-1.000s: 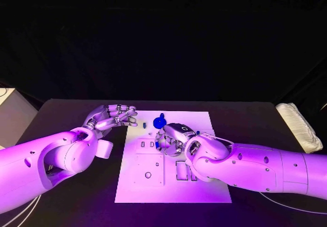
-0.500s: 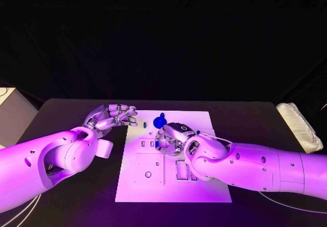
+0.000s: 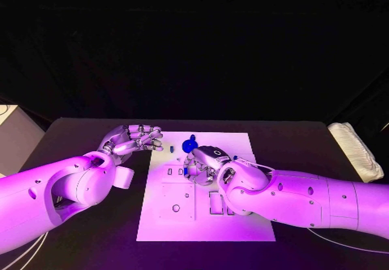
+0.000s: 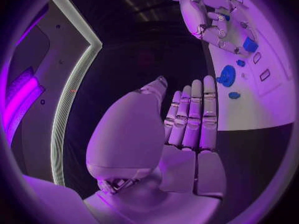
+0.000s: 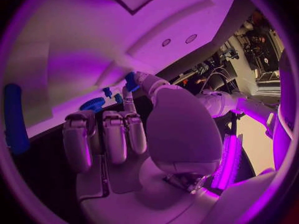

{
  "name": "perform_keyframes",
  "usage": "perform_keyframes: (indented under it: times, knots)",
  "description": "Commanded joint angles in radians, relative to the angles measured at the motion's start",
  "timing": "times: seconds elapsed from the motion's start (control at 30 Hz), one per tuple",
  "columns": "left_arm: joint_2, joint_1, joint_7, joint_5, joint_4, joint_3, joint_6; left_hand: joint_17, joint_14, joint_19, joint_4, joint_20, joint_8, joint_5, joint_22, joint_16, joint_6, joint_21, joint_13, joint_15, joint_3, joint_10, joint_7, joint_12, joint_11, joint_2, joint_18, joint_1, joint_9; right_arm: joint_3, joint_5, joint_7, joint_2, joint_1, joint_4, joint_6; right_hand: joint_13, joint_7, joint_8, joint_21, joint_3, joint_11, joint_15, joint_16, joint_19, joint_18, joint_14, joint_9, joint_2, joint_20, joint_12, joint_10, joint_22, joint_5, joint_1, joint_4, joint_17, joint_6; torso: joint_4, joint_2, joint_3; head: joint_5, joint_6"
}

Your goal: Assemble the parts on the task board

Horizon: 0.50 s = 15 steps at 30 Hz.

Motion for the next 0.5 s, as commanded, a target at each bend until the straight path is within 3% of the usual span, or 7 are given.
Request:
perform_keyframes:
  times: [0.03, 0.5]
  knots:
    - [0.001, 0.000, 0.002, -0.006, 0.001, 0.001, 0.013, 0.001, -0.007, -0.007, 0.002, 0.002, 0.004, -0.002, 0.001, 0.006, 0.010, 0.003, 0.001, -0.001, 0.007, 0.008, 0.000, 0.003, -0.001, -0.007, -0.004, -0.003, 0.001, -0.001, -0.020, -0.007, 0.001, -0.003, -0.002, 0.004, 0.260, 0.000, -0.001, 0.006, 0.000, -0.003, 0.000, 0.004, 0.105, -0.015, 0.104, -0.002, -0.002, -0.002, 0.001, 0.102, 0.263, -0.005, -0.012, 0.003, 0.263, -0.010, 0.0001, 0.000, 0.0000, 0.000, 0.000]
    - [0.001, 0.000, 0.001, -0.006, -0.002, 0.001, 0.016, 0.002, -0.008, -0.008, 0.002, 0.002, 0.004, -0.002, 0.002, 0.006, 0.010, 0.004, 0.001, -0.001, 0.007, 0.008, 0.000, 0.003, -0.001, -0.008, -0.004, -0.004, 0.001, -0.001, -0.018, -0.004, 0.006, -0.003, -0.010, 0.030, 0.246, 0.012, -0.013, 0.006, -0.024, 0.007, 0.009, 0.004, 0.105, -0.015, 0.104, -0.008, -0.032, 0.005, -0.017, 0.088, 0.263, -0.014, -0.040, 0.008, 0.263, -0.039, -0.0016, 0.000, -0.0002, -0.001, 0.002]
